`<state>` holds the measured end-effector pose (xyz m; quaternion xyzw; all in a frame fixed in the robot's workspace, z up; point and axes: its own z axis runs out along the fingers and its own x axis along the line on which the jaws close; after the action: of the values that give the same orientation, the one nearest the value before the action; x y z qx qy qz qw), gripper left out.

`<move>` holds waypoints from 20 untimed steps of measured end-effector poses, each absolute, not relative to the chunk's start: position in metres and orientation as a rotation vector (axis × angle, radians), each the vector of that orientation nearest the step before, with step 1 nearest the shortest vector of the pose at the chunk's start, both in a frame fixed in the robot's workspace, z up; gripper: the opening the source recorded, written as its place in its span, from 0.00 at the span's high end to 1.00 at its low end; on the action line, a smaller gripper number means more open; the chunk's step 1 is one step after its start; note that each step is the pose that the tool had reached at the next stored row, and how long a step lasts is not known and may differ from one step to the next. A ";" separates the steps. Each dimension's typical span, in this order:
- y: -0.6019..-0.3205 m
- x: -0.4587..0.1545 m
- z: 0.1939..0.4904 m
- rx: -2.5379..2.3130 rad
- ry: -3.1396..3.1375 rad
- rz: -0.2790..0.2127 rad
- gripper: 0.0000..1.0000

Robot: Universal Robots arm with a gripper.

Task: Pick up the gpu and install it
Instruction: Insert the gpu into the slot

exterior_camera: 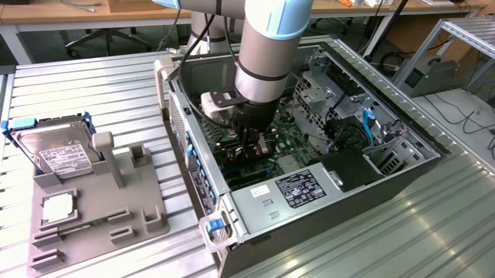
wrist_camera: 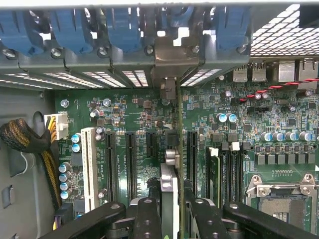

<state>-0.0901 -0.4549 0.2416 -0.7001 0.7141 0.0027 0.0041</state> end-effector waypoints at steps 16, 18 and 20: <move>-0.455 -0.090 0.249 -2.194 2.237 0.008 0.29; -0.455 -0.090 0.257 -2.193 2.237 0.009 0.29; -0.455 -0.090 0.265 -2.194 2.237 0.008 0.29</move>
<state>-0.0901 -0.4549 0.2649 -0.7001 0.7141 0.0027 0.0041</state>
